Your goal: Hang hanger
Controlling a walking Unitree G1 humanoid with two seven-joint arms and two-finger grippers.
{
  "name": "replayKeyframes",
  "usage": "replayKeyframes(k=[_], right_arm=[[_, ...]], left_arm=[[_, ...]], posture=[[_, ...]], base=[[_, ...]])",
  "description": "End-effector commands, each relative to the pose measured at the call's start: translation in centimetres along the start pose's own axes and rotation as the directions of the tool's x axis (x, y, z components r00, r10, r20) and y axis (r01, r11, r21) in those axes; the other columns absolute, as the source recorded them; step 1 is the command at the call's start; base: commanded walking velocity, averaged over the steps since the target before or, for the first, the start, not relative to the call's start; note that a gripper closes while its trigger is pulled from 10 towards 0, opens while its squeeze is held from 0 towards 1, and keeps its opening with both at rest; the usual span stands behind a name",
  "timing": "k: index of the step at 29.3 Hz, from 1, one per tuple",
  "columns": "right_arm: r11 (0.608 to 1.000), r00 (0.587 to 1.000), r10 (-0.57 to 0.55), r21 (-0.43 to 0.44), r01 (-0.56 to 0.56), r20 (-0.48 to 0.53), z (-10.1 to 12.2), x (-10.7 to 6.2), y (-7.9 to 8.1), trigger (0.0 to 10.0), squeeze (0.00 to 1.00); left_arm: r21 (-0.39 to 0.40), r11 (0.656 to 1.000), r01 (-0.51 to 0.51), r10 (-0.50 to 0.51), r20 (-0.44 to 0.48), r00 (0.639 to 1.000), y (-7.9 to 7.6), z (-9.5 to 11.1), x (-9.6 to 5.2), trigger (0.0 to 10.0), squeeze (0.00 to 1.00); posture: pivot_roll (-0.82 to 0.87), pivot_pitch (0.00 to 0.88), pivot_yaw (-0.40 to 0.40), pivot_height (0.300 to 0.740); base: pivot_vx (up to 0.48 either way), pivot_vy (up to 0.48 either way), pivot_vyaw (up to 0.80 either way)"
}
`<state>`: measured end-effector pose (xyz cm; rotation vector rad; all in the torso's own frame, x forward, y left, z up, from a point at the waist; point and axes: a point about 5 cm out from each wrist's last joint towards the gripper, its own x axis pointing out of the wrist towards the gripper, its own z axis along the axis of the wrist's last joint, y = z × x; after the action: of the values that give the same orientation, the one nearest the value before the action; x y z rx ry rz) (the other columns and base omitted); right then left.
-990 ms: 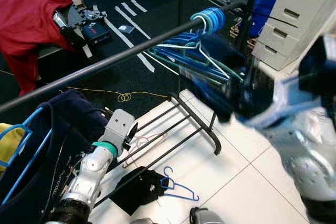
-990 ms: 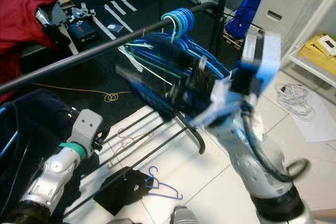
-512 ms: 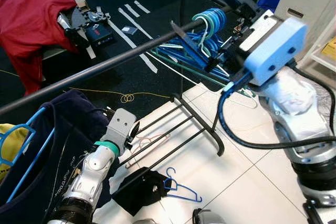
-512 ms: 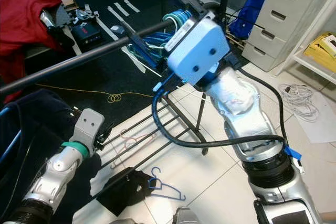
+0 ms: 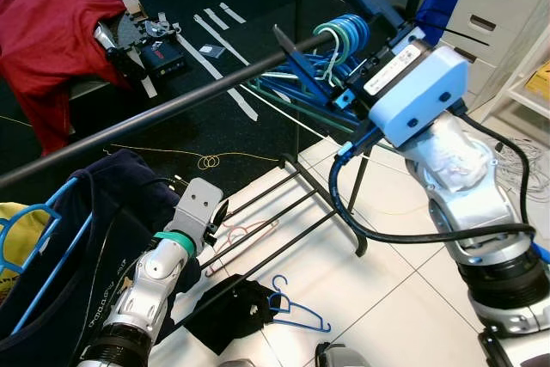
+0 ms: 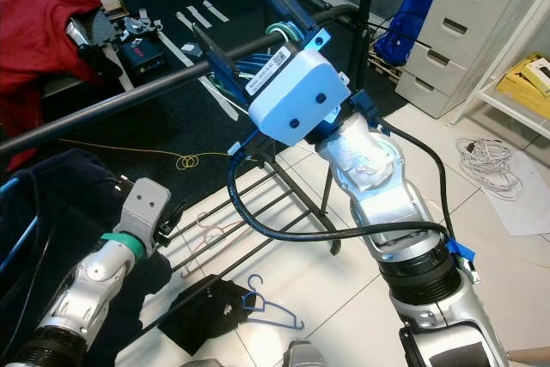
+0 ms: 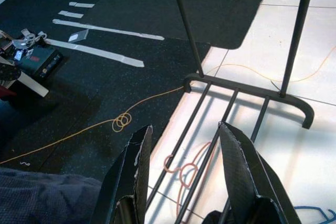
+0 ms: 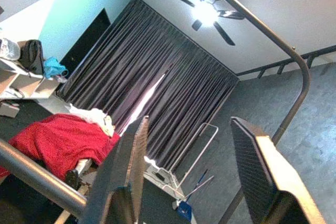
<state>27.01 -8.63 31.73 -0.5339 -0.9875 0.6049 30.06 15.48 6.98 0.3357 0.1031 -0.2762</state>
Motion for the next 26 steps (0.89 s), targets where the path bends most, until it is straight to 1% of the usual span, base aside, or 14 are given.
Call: replayKeyframes(k=[1, 26], right_arm=[[1.000, 1.000, -0.003, -0.014, 0.003, 0.013, 0.14, 0.04, -0.03, 0.0, 0.00], [1.000, 1.000, -0.005, -0.009, 0.005, 0.009, -0.25, -0.04, 0.18, 0.0, 0.00]], left_arm=[[0.008, 1.000, -0.001, 0.001, -0.023, 1.000, 0.22, -0.63, -0.22, 10.0, 0.00], [0.008, 1.000, 0.001, -0.001, -0.022, 1.000, 0.24, -0.65, -0.26, 10.0, 0.00]], posture=[[-0.10, 0.020, 0.132, 0.740], [-0.10, 0.022, 0.131, 0.740]], base=[[0.000, 0.000, 0.00], [0.000, 0.000, 0.00]])
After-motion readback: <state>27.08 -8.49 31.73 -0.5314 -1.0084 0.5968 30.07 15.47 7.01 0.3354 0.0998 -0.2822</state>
